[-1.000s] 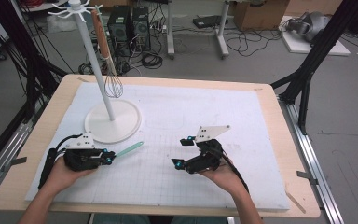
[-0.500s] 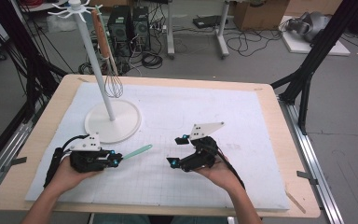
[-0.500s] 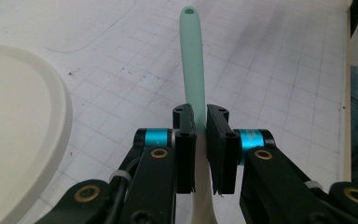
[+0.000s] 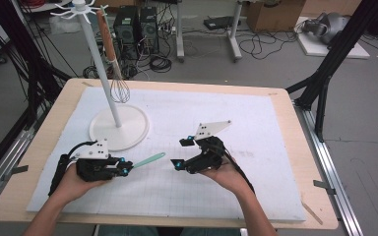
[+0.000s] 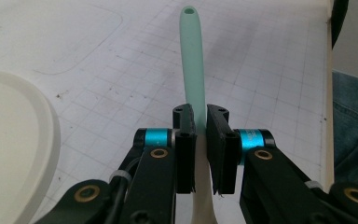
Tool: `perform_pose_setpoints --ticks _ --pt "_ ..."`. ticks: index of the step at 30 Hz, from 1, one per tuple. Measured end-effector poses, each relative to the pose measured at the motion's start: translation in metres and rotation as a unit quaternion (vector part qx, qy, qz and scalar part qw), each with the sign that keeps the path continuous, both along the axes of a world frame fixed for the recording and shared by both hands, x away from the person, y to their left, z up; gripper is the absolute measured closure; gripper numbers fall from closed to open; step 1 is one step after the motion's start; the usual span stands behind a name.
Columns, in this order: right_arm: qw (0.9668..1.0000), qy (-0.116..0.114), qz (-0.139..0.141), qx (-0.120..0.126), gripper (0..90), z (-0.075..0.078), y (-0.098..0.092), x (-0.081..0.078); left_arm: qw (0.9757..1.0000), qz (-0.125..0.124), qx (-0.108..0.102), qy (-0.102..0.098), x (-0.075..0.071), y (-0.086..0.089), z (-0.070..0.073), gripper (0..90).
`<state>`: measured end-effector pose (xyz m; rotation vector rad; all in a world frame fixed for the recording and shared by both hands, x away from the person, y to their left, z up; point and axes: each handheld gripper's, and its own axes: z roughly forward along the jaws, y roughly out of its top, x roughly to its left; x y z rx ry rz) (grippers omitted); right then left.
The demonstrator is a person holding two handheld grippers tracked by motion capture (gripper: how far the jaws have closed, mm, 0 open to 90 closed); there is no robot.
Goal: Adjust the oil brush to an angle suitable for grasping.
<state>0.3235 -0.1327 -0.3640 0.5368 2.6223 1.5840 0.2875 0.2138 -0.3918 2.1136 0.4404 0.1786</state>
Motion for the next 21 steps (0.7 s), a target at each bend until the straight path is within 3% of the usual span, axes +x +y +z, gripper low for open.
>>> perform_pose_setpoints --ticks 7,21 --pt "0.9997 0.014 0.007 -0.017 23.2 -0.009 0.01 0.008 0.9999 -0.009 -0.007 -0.002 -0.002 -0.003 0.005 81.6" --pt "0.9989 0.016 0.041 -0.016 26.8 -0.011 0.029 0.007 0.9984 -0.049 -0.025 -0.01 -0.007 -0.012 0.021 81.6"
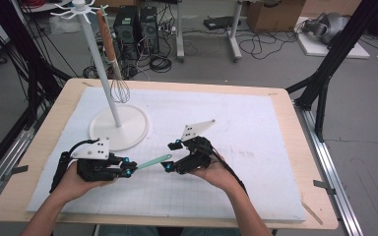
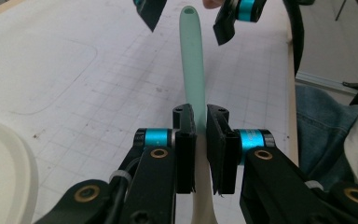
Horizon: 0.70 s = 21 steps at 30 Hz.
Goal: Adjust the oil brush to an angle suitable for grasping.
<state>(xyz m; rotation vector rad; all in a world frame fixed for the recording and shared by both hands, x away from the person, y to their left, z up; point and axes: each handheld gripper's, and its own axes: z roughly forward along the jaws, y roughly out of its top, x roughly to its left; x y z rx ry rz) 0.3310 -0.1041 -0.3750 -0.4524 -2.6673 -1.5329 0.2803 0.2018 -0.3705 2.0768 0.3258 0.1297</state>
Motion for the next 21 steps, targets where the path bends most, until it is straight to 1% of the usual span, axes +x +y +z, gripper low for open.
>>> perform_pose_setpoints --ticks 1,5,6,8,9,11,16,17,20,21 --pt "1.0 -0.002 0.003 0.0 27.5 -0.0005 0.0012 0.0 1.0 -0.003 -0.005 0.001 -0.0001 -0.0008 0.0005 81.6" --pt "0.9998 0.002 0.018 0.002 32.5 -0.0001 0.0039 -0.0022 0.9998 -0.013 -0.01 0.005 -0.0003 -0.0026 0.0022 81.6" --pt "0.9998 0.001 0.021 0.005 33.2 0.0001 0.0042 -0.0026 0.9998 -0.015 -0.011 0.006 -0.0006 -0.0031 0.0024 81.5" --pt "0.9996 0.008 0.026 0.012 34.6 0.001 0.0037 -0.0032 0.9997 -0.019 -0.014 0.007 -0.0008 -0.0036 0.0025 81.5" --pt "0.9994 0.006 0.03 0.015 36.2 0.0012 0.0036 -0.0029 0.9996 -0.022 -0.014 0.007 -0.0007 -0.0035 0.0026 81.6" --pt "0.999 0.008 0.04 0.019 41.1 0.0017 0.0036 -0.0036 0.9995 -0.026 -0.015 0.011 -0.0009 -0.0037 0.0025 81.5" --pt "0.9978 0.011 0.063 0.02 52.8 0.0023 0.0054 -0.0063 0.9991 -0.033 -0.02 0.014 -0.0009 -0.0053 0.0031 81.5" --pt "0.9972 0.01 0.071 0.02 55.0 0.0022 0.0059 -0.0065 0.9991 -0.035 -0.021 0.014 -0.0008 -0.0053 0.0031 81.5" --pt "0.9968 0.008 0.077 0.02 57.7 0.0024 0.0063 -0.0074 0.9989 -0.037 -0.023 0.014 -0.0006 -0.0048 0.0031 81.5" --pt "0.996 0.011 0.086 0.021 62.0 0.0028 0.006 -0.0079 0.9989 -0.04 -0.022 0.014 -0.0007 -0.0043 0.0033 81.5"
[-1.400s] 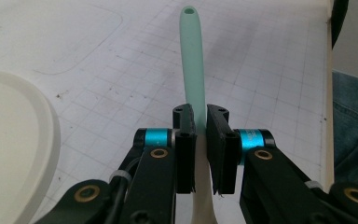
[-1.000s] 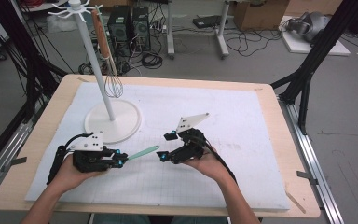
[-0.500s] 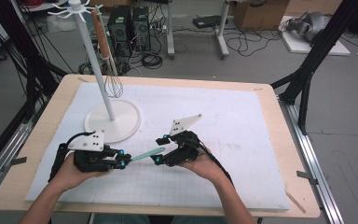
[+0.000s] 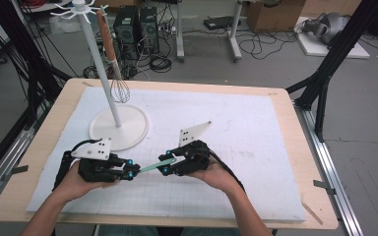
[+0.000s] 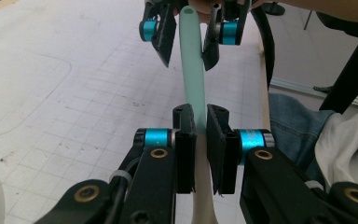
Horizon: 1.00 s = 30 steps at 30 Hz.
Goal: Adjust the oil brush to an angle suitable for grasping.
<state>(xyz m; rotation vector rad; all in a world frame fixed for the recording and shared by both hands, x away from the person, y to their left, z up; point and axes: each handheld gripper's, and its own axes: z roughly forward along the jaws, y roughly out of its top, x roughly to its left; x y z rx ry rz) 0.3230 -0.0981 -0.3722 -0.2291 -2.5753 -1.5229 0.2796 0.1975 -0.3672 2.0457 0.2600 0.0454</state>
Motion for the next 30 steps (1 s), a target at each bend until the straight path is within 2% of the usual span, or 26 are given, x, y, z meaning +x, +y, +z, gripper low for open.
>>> perform_pose_setpoints --ticks 5,13,22,30 --pt "0.9999 -0.001 0.011 0.006 66.7 0.0007 0.0001 -0.0007 1.0 -0.003 -0.003 0.003 -0.0001 -0.0002 -0.0003 81.5" --pt "0.9996 0.008 0.022 0.015 68.9 0.002 -0.0014 -0.0016 0.9999 -0.012 -0.005 0.008 0.0002 -0.0029 -0.0013 81.5" --pt "0.9987 0.017 0.042 0.023 75.3 0.0029 -0.0022 -0.0024 0.9998 -0.015 -0.006 0.008 0.001 -0.0025 -0.0022 81.5" --pt "0.9985 0.017 0.048 0.017 76.5 0.0041 -0.0035 -0.0037 0.9996 -0.023 -0.005 0.014 0.0013 -0.0046 -0.0037 81.3"
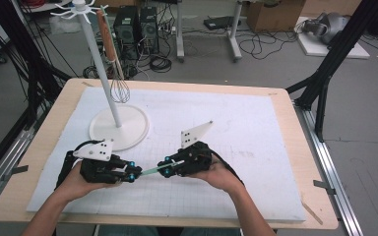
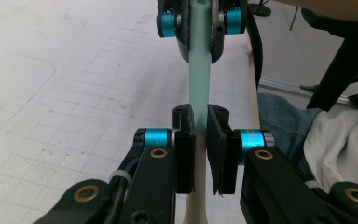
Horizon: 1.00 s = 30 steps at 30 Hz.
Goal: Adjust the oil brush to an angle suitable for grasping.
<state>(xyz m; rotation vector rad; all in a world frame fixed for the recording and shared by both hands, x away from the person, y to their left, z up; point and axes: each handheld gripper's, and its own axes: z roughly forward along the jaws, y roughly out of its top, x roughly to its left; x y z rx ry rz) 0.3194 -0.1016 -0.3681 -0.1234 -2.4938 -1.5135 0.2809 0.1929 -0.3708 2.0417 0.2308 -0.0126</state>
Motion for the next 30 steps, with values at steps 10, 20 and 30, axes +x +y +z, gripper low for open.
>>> perform_pose_setpoints --ticks 10,20,30 --pt "0.9999 -0.006 0.003 -0.01 76.7 0.002 0.0 -0.003 0.9993 -0.011 0.026 0.024 0.004 -0.006 0.0 74.1" --pt "0.999 -0.029 0.022 -0.028 76.6 0.008 0.005 -0.007 0.9959 -0.042 0.06 0.053 0.01 -0.015 0.002 71.3" --pt "0.9979 -0.049 0.034 -0.028 76.1 0.01 0.009 -0.008 0.9944 -0.062 0.059 0.063 0.011 -0.015 0.001 81.1"
